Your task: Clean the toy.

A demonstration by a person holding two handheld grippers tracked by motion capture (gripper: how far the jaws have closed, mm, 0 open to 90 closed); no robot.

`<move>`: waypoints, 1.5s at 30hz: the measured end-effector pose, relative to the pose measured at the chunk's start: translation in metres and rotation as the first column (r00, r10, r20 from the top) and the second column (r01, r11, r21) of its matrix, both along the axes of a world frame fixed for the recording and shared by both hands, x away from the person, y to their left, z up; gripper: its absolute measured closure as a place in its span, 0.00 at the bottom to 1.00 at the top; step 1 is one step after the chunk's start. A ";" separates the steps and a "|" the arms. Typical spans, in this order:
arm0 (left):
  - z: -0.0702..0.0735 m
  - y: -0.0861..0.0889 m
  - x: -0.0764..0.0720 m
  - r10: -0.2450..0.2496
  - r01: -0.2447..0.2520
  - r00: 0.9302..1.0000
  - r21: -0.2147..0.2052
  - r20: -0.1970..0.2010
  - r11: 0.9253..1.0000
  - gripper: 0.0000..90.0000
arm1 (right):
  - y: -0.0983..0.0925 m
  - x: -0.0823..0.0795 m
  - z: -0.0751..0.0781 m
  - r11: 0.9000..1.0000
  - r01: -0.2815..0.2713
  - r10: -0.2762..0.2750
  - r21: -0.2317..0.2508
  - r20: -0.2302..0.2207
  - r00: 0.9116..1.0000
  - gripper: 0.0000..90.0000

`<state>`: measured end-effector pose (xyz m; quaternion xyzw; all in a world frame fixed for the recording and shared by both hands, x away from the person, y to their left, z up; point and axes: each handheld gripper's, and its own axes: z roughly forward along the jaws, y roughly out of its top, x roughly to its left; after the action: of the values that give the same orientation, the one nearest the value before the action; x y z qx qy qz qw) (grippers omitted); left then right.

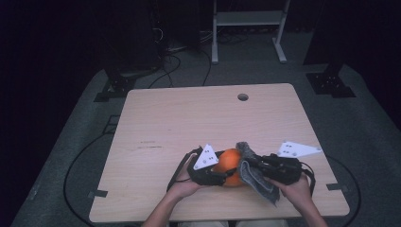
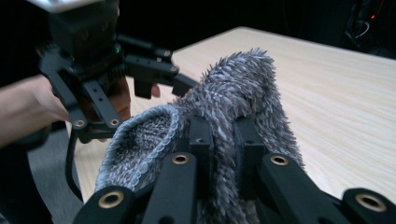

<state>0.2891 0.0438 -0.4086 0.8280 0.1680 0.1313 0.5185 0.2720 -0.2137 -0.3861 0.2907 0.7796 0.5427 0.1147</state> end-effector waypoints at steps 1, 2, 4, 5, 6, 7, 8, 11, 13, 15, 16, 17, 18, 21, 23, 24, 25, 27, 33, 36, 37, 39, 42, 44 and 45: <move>-0.002 -0.001 0.000 0.000 0.000 1.000 0.013 -0.001 1.000 0.34 | 0.003 0.001 -0.005 1.000 0.003 -0.003 -0.025 -0.004 1.000 0.89; -0.003 -0.001 0.001 -0.015 0.015 1.000 0.008 -0.005 1.000 0.30 | 0.002 0.004 -0.011 1.000 -0.002 0.002 -0.020 -0.015 1.000 0.89; -0.004 0.003 0.004 -0.038 0.037 0.999 -0.026 -0.016 0.999 0.24 | -0.005 0.006 -0.018 1.000 -0.003 0.004 0.022 -0.045 0.999 0.89; -0.004 0.005 0.007 -0.043 0.042 0.999 -0.040 -0.021 0.998 0.21 | -0.008 0.007 -0.020 0.999 0.004 -0.003 0.034 -0.053 0.999 0.89; -0.005 0.007 0.009 -0.048 0.046 0.998 -0.047 -0.031 0.998 0.17 | -0.012 0.007 -0.021 0.999 0.013 -0.010 0.038 -0.056 0.998 0.89; -0.008 0.009 0.012 -0.061 0.059 0.997 -0.049 -0.045 0.997 0.15 | -0.014 0.007 -0.022 0.999 0.014 -0.012 0.035 -0.056 0.998 0.89; -0.012 0.011 0.014 -0.060 0.058 0.997 -0.044 -0.052 0.997 0.14 | -0.017 0.008 -0.022 0.999 0.014 -0.012 0.041 -0.060 0.998 0.89; -0.023 0.011 0.020 -0.067 0.062 0.993 -0.056 -0.094 0.996 0.11 | -0.019 0.010 -0.024 0.998 0.009 -0.005 0.054 -0.068 0.998 0.89; -0.025 0.009 0.021 -0.069 0.063 0.994 -0.070 -0.083 0.996 0.13 | -0.019 0.010 -0.025 0.999 0.014 -0.012 0.041 -0.052 0.999 0.89; -0.025 0.007 0.020 -0.063 0.058 0.996 -0.075 -0.065 0.996 0.19 | -0.022 0.011 -0.026 0.999 0.033 -0.031 0.027 -0.040 0.999 0.89; -0.025 0.006 0.019 -0.058 0.054 0.997 -0.079 -0.050 0.995 0.24 | -0.024 0.012 -0.027 0.999 0.043 -0.042 0.027 -0.042 0.998 0.89; -0.025 0.006 0.017 -0.053 0.050 0.998 -0.071 -0.039 0.996 0.27 | -0.027 0.013 -0.029 0.998 0.060 -0.059 0.025 -0.048 0.997 0.89; -0.025 0.005 0.016 -0.050 0.048 0.998 -0.067 -0.034 0.997 0.29 | -0.030 0.014 -0.031 0.997 0.079 -0.078 0.012 -0.056 0.995 0.89; -0.024 0.005 0.013 -0.034 0.033 0.999 -0.060 -0.016 0.998 0.33 | -0.039 0.018 -0.037 0.991 0.130 -0.131 -0.019 -0.088 0.987 0.89; -0.022 0.004 0.012 -0.025 0.024 1.000 -0.064 -0.012 0.998 0.36 | -0.041 0.016 -0.032 0.992 0.128 -0.128 -0.009 -0.081 0.988 0.89; -0.021 0.003 0.012 -0.015 0.014 1.000 -0.078 -0.018 0.997 0.38 | -0.040 0.014 -0.029 0.993 0.122 -0.121 -0.003 -0.066 0.990 0.89; -0.020 0.002 0.011 -0.016 0.014 1.000 -0.089 -0.026 0.996 0.40 | -0.039 0.011 -0.022 0.995 0.101 -0.100 0.020 -0.047 0.994 0.89; -0.016 0.000 0.009 -0.017 0.015 1.000 -0.089 -0.021 0.996 0.42 | -0.035 0.006 -0.013 0.996 0.075 -0.074 0.050 -0.019 0.997 0.89; 0.000 -0.003 -0.002 -0.020 0.020 1.000 -0.078 -0.009 0.997 0.42 | -0.019 -0.005 0.003 0.999 0.032 -0.033 0.030 0.053 0.998 0.89; -0.007 -0.002 0.001 -0.063 0.060 0.997 -0.062 -0.054 0.996 0.38 | -0.019 0.000 -0.009 0.999 0.034 -0.035 0.009 0.022 0.999 0.89; -0.007 0.000 0.002 -0.076 0.073 0.996 -0.067 -0.052 0.995 0.35 | -0.021 0.002 -0.015 0.999 0.031 -0.031 0.015 0.008 0.999 0.89; -0.007 0.003 0.005 -0.088 0.086 0.996 -0.076 -0.031 0.993 0.28 | -0.024 0.003 -0.016 0.999 0.025 -0.025 0.024 -0.001 1.000 0.89; -0.017 0.004 0.012 -0.055 0.051 0.998 -0.101 -0.038 0.994 0.18 | -0.024 0.005 -0.017 1.000 0.009 -0.009 0.016 -0.001 1.000 0.89; -0.027 0.000 0.014 -0.058 0.049 0.996 -0.118 -0.074 0.992 0.15 | -0.022 0.004 -0.017 1.000 0.008 -0.008 0.013 -0.003 1.000 0.89; -0.029 -0.001 0.012 -0.052 0.044 0.997 -0.123 -0.060 0.991 0.19 | -0.020 0.002 -0.015 1.000 0.010 -0.010 0.000 -0.001 1.000 0.89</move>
<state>0.3012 0.0423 -0.4377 0.8025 0.1718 0.0821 0.5654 0.2745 -0.2335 -0.4012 0.2948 0.7783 0.5419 0.1170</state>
